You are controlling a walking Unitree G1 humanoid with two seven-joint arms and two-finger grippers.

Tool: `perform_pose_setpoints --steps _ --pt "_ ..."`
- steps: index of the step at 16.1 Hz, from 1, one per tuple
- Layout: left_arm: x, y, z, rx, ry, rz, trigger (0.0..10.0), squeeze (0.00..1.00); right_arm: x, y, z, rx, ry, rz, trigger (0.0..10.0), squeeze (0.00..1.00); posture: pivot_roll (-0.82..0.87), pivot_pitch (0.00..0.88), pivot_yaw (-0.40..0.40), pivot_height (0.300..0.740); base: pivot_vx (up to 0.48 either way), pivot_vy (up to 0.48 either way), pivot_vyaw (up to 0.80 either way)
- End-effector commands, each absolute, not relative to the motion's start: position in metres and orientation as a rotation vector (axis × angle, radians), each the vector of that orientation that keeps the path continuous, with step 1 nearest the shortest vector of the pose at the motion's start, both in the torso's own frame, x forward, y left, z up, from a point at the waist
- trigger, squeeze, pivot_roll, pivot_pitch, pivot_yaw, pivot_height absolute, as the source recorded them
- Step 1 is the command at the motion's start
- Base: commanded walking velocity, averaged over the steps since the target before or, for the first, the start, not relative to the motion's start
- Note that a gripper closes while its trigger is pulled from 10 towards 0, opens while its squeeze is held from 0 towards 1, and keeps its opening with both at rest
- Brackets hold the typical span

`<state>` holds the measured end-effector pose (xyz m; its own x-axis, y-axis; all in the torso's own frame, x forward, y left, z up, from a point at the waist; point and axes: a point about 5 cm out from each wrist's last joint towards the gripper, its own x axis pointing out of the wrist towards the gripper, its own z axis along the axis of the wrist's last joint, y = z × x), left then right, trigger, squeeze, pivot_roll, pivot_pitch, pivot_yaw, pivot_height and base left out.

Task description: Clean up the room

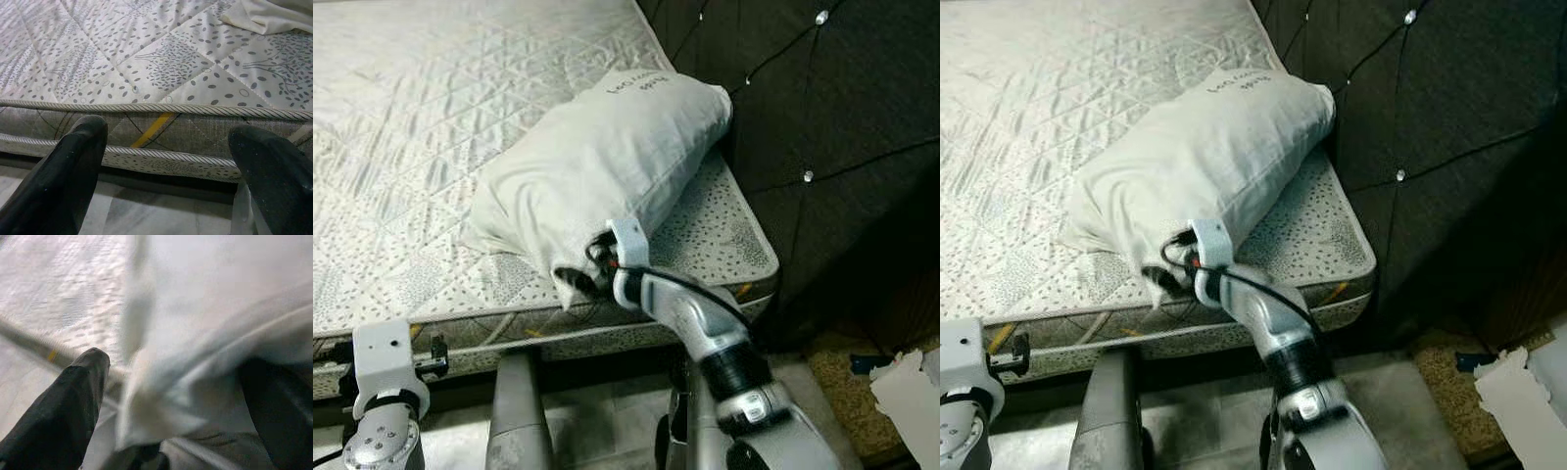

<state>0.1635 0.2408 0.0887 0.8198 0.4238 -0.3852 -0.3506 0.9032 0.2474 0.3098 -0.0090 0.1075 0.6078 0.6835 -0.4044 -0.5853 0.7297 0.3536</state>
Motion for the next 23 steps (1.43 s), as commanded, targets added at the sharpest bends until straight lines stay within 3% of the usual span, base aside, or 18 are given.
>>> perform_pose_setpoints --steps 1,5,6,7,15,19,23 --pt "0.163 0.243 0.093 0.178 0.438 0.422 10.0 0.00 0.319 -0.002 0.116 0.226 0.517 0.681 10.0 0.00 0.17 0.098 -0.029 0.537 0.000 0.000 0.00" --pt "0.171 0.251 0.099 0.193 0.412 0.428 10.0 0.00 0.338 -0.002 0.125 0.210 0.425 0.499 10.0 0.00 0.17 0.092 -0.022 0.537 0.000 0.000 0.00" --pt "0.173 0.252 0.100 0.194 0.406 0.430 10.0 0.00 0.340 -0.001 0.127 0.239 0.416 0.478 6.5 0.00 0.17 0.092 -0.022 0.537 0.000 0.000 0.00" --pt "0.176 0.252 0.100 0.191 0.400 0.429 10.0 0.00 0.342 0.000 0.128 0.248 0.401 0.456 0.0 0.00 0.17 0.092 -0.022 0.537 0.000 0.000 0.00" --pt "0.188 0.247 0.100 0.153 0.360 0.437 10.0 0.00 0.347 -0.004 0.124 0.352 0.396 0.374 0.0 0.00 0.15 0.032 -0.025 0.537 0.000 0.000 0.00" --pt "0.200 0.244 0.101 0.131 0.325 0.428 10.0 0.00 0.358 -0.025 0.122 0.351 0.379 0.292 0.0 0.00 0.14 0.012 -0.027 0.537 0.000 0.000 0.00" --pt "0.207 0.239 0.098 0.117 0.315 0.422 10.0 0.00 0.373 -0.061 0.124 0.303 0.311 0.165 0.0 0.00 0.12 0.000 -0.031 0.537 0.000 0.000 0.00"
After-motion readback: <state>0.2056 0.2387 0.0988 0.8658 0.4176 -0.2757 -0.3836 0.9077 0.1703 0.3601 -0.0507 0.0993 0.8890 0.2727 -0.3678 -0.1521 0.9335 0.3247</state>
